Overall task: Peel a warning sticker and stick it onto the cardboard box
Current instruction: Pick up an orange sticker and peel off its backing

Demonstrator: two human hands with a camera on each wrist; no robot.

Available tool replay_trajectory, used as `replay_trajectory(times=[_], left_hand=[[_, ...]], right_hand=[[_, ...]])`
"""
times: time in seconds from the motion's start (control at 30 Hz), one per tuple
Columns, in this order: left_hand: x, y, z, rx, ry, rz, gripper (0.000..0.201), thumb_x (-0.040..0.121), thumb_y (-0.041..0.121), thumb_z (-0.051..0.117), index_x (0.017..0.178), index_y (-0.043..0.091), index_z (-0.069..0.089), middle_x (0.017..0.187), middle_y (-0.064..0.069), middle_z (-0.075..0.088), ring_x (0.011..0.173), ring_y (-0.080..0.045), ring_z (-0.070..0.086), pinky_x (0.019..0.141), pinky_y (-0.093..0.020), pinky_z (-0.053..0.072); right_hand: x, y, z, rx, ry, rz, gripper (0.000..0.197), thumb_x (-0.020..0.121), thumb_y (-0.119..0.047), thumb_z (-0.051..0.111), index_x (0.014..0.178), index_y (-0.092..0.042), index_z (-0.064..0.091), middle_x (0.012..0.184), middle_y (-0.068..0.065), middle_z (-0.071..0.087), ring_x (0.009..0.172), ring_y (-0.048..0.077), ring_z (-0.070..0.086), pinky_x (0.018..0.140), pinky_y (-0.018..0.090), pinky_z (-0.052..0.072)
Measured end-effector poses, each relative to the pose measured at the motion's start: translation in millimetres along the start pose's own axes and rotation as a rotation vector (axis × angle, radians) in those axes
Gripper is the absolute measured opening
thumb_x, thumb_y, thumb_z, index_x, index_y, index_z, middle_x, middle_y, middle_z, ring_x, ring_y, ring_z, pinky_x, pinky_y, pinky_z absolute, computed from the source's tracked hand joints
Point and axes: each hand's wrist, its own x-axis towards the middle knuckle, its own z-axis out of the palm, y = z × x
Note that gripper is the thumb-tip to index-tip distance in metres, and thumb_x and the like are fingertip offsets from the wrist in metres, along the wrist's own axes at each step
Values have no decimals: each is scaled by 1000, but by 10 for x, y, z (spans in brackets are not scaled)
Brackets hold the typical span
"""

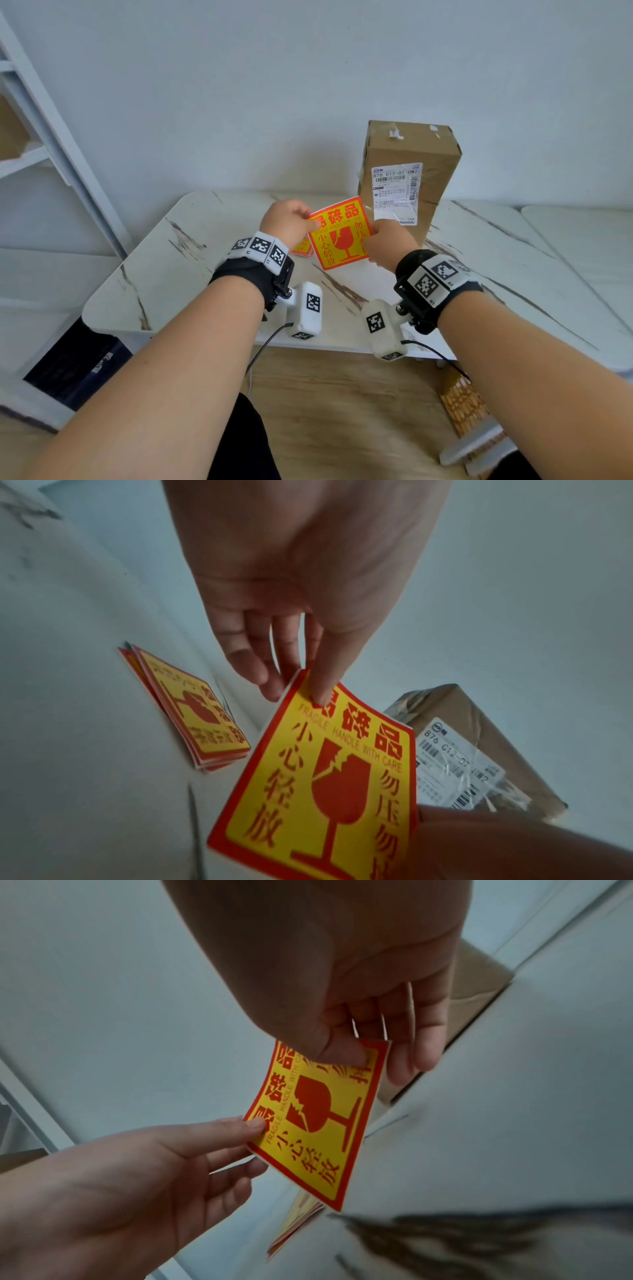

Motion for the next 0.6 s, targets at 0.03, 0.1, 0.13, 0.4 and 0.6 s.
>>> replay_trajectory(times=[0.03,0.1,0.13,0.4,0.6], left_hand=[[-15,7,34,-11,-39,-21,11,79,10,75,82,14,65,81,-8,65,68,-25,63,80,-36,56],[-60,17,107,-39,-157,-63,15,78,8,76,75,15,63,72,-8,65,56,-18,59,75,-34,58],[-91,29,147,-55,-219,-73,14,79,7,76,75,14,64,70,-7,65,55,-16,60,74,-34,59],[-287,158,394,-78,-373,-63,10,84,13,72,92,7,71,78,-7,67,64,-15,65,61,-24,60],[-333,262,485,-35,-407,-138,22,82,9,74,100,-3,71,79,-13,66,62,-20,64,60,-24,61]], right_hand=[[-29,59,-32,0,8,-5,14,88,-7,45,80,-12,56,75,5,60,69,20,57,60,29,49],[-78,158,-87,22,42,-18,11,90,-9,47,82,-13,54,70,-1,54,61,12,49,52,24,36],[-98,196,-116,35,67,-24,9,90,-9,48,87,-14,54,70,-2,53,60,10,47,51,23,35],[-175,461,-366,38,139,-2,20,88,-3,44,93,-18,56,89,6,59,74,22,54,51,23,36],[-173,575,-422,19,250,2,38,85,-5,53,122,-15,53,108,6,59,90,25,57,59,27,45]])
